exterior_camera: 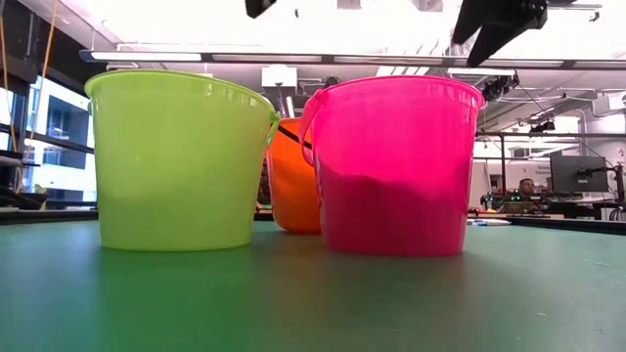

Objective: Sort candy by brand, put in halloween buckets
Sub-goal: Put the red chocolate bar into the pink bucket

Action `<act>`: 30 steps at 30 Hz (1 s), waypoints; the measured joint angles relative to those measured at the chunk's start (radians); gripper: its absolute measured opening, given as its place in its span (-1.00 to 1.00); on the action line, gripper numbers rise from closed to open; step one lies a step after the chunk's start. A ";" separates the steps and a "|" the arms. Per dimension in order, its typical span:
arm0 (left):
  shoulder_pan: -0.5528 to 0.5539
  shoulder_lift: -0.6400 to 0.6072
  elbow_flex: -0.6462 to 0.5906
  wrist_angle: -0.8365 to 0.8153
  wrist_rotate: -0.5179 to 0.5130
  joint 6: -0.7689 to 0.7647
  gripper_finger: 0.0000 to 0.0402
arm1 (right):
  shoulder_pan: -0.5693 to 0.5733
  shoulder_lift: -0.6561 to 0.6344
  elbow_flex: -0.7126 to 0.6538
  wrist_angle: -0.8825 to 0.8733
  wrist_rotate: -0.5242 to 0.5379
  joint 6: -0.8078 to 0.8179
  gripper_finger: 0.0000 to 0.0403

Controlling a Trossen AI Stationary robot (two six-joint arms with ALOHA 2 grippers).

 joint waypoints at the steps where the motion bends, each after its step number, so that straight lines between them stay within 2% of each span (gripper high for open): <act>1: -0.017 0.033 0.000 0.027 -0.002 -0.018 -0.95 | 0.007 -0.010 0.000 0.002 0.011 0.000 0.37; 6: -0.044 0.173 0.001 0.077 -0.007 -0.075 -0.83 | 0.034 -0.065 0.000 0.018 0.037 0.012 0.37; 10: -0.024 0.223 0.016 0.079 0.004 -0.074 -0.57 | 0.039 -0.074 0.000 0.045 0.033 0.048 0.37; 15: -0.013 0.218 0.021 0.073 0.104 -0.001 -0.16 | 0.039 -0.074 0.000 0.075 -0.002 0.059 0.37; 19: -0.009 0.146 0.021 -0.062 0.132 0.062 0.09 | 0.039 -0.075 0.000 0.079 -0.020 0.167 0.37; 21: -0.006 0.089 0.015 -0.158 0.101 0.076 0.16 | 0.035 -0.075 0.000 0.068 -0.095 0.263 0.37; 24: -0.008 -0.016 -0.037 -0.221 0.014 0.099 0.18 | 0.035 -0.063 -0.028 0.030 -0.296 0.484 0.37; 30: -0.016 -0.261 -0.248 -0.130 -0.063 0.019 0.19 | 0.211 0.017 -0.201 0.141 -0.691 0.943 0.37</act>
